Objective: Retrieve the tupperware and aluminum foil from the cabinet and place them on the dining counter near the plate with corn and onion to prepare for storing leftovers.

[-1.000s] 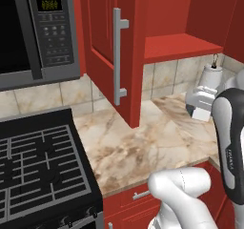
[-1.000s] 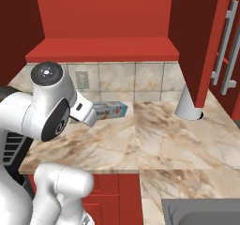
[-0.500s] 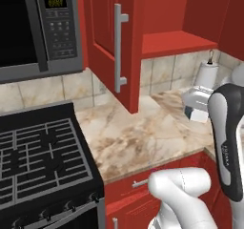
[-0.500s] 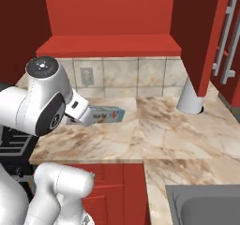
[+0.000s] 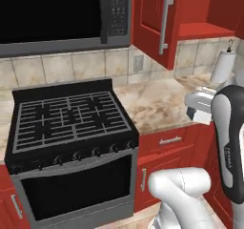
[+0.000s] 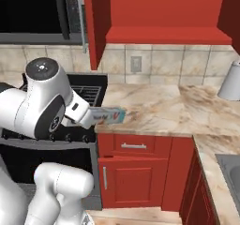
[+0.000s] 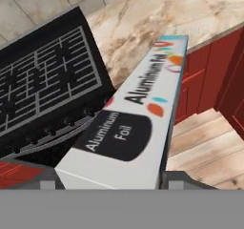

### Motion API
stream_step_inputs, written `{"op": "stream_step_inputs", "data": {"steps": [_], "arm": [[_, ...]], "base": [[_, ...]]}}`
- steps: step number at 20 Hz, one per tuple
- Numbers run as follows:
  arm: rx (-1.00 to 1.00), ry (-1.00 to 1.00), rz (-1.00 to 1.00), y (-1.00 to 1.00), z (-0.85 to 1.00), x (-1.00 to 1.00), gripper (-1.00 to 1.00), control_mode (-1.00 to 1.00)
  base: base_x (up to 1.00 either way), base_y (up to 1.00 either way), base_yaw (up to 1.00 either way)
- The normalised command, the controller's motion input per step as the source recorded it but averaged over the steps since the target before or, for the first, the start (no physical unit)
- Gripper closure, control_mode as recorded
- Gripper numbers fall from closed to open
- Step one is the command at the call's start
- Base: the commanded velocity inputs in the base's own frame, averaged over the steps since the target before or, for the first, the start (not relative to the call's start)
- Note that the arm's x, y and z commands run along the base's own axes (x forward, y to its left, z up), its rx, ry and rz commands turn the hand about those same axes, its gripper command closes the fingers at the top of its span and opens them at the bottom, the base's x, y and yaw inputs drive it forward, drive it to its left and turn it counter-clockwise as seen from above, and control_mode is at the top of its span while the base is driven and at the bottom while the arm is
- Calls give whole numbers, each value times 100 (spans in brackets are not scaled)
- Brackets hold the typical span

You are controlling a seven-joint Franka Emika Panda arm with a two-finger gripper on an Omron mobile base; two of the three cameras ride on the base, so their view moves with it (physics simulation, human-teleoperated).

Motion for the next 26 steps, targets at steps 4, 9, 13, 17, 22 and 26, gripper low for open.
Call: {"op": "stream_step_inputs", "data": {"steps": [4,9,13,17,22,26], "arm": [[0,0,0,0,0,0,100,100],[0,0,0,0,0,0,100,100],[0,0,0,0,0,0,100,100],[0,0,0,0,0,0,100,100],[0,0,0,0,0,0,100,100],[0,0,0,0,0,0,100,100]], "base": [[-20,97,61],[1,68,77],[1,45,83],[4,43,82],[10,43,80],[23,45,74]]}}
